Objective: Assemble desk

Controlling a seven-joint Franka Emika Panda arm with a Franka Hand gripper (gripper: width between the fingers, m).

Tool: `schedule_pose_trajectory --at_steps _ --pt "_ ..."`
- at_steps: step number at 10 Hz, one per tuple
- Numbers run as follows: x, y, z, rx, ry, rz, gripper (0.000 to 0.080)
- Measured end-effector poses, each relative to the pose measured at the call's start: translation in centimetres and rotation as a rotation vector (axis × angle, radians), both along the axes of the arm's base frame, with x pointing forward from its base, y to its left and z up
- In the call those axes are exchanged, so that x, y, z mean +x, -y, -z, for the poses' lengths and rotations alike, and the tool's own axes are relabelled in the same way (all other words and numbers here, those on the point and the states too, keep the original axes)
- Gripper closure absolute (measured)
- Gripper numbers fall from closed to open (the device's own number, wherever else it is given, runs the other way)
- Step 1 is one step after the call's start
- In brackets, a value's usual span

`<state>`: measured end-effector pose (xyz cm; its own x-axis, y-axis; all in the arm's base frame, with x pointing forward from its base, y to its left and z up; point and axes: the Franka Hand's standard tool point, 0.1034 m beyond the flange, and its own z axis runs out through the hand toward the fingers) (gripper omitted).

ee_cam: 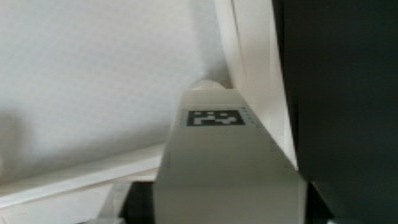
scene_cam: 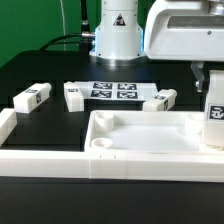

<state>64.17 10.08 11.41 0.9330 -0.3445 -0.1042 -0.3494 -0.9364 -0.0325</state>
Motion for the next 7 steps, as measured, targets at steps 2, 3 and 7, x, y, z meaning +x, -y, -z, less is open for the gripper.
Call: schedule_pose_trajectory --at_steps 2,3,7 --pt "-0.05 -0.09 0.05 -0.009 -0.016 0.197 0.0509" --pt "-0.11 -0.19 0.12 -0.017 -0.026 0.303 0.0509" --pt "-0.03 -0.20 0.11 -0.016 -0.037 0.447 0.0509"
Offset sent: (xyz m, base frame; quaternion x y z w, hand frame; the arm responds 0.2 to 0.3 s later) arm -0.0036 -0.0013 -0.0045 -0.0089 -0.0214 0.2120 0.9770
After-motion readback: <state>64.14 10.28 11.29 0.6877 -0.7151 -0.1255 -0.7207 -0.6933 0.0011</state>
